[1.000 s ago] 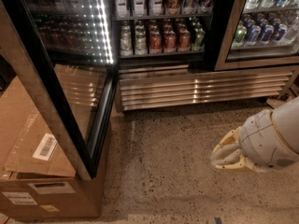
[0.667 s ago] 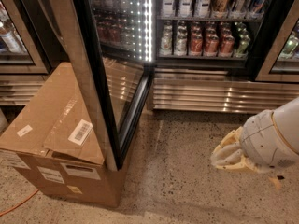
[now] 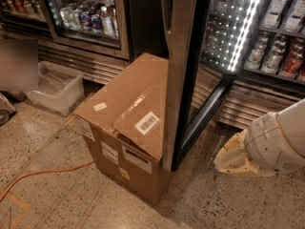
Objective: Close left fridge door
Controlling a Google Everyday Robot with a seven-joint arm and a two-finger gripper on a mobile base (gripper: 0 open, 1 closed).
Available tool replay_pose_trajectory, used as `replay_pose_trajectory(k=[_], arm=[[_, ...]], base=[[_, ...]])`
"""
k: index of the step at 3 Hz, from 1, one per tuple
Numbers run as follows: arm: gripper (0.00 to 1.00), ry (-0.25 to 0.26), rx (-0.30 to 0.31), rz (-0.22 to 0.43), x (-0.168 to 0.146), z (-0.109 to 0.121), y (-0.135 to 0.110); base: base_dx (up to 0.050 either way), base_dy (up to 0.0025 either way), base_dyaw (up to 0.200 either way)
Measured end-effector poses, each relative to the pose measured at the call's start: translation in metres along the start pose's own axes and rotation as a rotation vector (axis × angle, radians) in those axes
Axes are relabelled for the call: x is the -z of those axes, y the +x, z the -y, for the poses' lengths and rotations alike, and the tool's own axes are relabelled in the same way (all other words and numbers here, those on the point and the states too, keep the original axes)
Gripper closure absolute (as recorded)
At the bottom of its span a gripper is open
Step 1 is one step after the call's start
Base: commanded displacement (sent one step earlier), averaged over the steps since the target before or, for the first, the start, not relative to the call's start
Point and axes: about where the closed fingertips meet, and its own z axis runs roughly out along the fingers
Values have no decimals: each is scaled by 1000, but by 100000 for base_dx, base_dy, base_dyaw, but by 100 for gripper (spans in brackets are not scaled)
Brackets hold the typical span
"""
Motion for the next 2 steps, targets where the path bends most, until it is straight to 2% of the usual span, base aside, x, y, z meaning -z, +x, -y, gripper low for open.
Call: replay_pose_trajectory(k=[1, 2], arm=[[100, 0, 0, 0, 0, 0, 0], [100, -4, -5, -7, 1, 2, -2]], base=[[4, -6, 19670], [0, 0, 0]])
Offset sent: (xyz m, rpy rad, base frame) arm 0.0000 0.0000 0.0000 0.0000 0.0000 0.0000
